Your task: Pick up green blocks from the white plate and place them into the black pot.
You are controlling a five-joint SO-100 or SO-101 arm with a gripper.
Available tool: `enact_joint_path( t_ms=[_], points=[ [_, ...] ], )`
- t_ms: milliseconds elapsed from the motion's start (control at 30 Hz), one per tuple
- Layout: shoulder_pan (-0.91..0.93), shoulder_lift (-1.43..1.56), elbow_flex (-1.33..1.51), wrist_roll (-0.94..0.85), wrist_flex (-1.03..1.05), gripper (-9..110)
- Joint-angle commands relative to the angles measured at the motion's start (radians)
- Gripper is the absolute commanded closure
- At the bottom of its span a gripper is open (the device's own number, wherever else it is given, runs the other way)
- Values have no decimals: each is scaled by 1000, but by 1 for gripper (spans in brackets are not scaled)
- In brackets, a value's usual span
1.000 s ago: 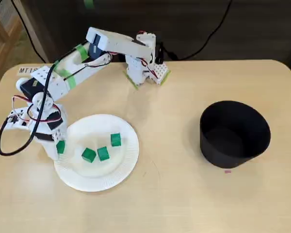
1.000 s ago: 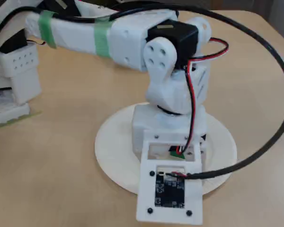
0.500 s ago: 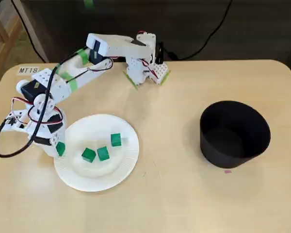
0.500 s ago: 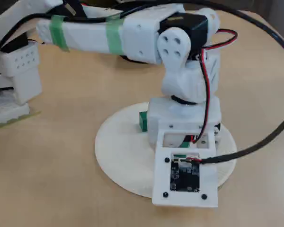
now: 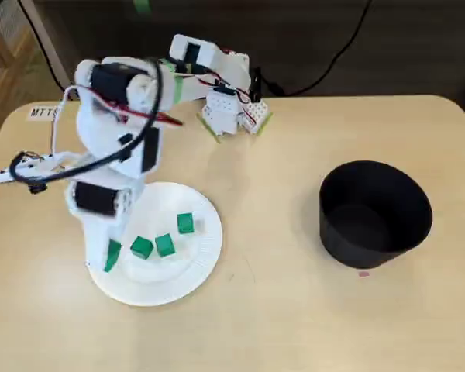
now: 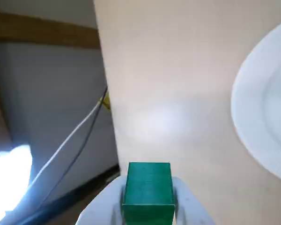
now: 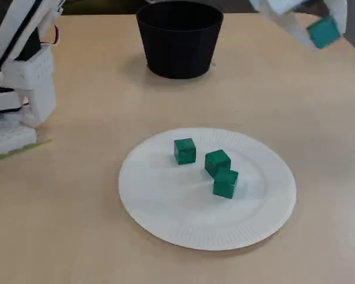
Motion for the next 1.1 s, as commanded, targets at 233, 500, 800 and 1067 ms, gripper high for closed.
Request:
enact_joint_path(
  t_ms=[233,500,800,1067],
  points=[
    [-425,373,170,141,11,104],
    [-765,445,488,222,11,104],
    [-874,387,664,247,9,104],
    [-868,371,729,244,8,104]
  ],
)
